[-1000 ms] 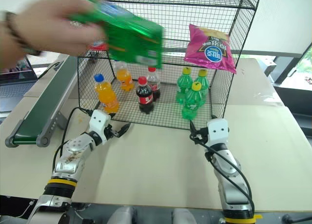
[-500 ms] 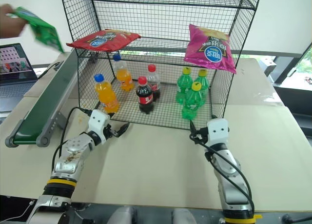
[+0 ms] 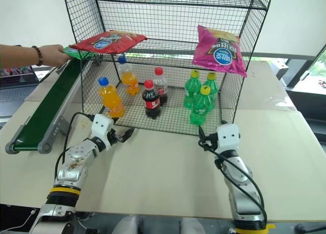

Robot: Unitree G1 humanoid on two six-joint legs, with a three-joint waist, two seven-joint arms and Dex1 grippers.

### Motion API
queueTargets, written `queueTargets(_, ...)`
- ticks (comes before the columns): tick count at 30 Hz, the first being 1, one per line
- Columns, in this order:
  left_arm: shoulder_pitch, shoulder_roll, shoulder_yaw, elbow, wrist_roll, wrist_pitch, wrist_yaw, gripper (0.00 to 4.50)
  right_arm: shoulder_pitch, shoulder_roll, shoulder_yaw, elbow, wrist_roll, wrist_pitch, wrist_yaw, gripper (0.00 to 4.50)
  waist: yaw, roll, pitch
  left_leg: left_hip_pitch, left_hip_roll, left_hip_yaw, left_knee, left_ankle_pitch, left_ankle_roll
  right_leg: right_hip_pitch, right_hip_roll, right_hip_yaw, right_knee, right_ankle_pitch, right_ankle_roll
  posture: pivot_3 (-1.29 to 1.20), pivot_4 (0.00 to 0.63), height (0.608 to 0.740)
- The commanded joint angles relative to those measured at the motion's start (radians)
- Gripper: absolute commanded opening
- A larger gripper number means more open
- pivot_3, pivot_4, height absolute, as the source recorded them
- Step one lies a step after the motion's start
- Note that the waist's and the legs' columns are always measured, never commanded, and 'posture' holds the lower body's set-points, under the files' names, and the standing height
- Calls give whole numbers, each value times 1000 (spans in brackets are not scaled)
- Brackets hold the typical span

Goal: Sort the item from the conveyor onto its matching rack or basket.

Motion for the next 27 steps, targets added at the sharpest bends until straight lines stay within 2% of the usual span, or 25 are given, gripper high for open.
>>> queueTargets(1, 33, 20, 38, -131, -60, 68, -13, 4445, -7, -3, -19, -53, 18, 22, 5, 4500, -1, 0, 0, 0, 0, 0, 0, 0, 0, 0, 0, 0, 0, 0, 0, 0, 150, 740)
queueTargets(9, 153, 51, 102, -303, -118, 176, 11, 4445, -122, -3, 26, 33, 26, 21, 73, 4500, -6, 0, 0, 1, 0, 0, 0, 0, 0, 0, 0, 0, 0, 0, 0, 0, 150, 740)
queueTargets(14, 306, 84, 257, -530, -296, 368, 19, 4445, -166, -53, 22, 3, 115, 56, 211, 4500, -7, 0, 0, 0, 0, 0, 0, -1, 1, 0, 0, 0, 0, 0, 0, 0, 150, 740)
queueTargets(18, 442, 128, 420, -698, -518, 534, 13, 4445, -193, -128, 31, -61, 253, 129, 379, 4500, -11, 0, 0, 0, 1, 0, -1, -2, 3, 0, 0, -1, 0, 0, 0, 0, 150, 740)
queueTargets(20, 481, 127, 523, -749, -690, 609, 55, 4445, -223, -161, 39, -83, 325, 156, 462, 4500, -13, 0, 0, 1, 1, 0, 0, -2, 3, 0, -1, -1, 0, -1, -1, 0, 150, 740)
queueTargets(23, 520, 121, 677, -744, -949, 664, 153, 4445, -291, -189, 70, -88, 425, 204, 583, 4500, -21, 0, 1, 1, 1, -1, 2, -2, 3, 1, 0, -2, 1, -1, -1, 0, 150, 740)
queueTargets(27, 568, 117, 803, -683, -1236, 656, 322, 4445, -415, -162, 128, -53, 476, 216, 665, 4500, -33, 0, 1, 2, 1, -3, 2, -2, 3, 2, 0, -3, 1, -2, -2, 0, 150, 740)
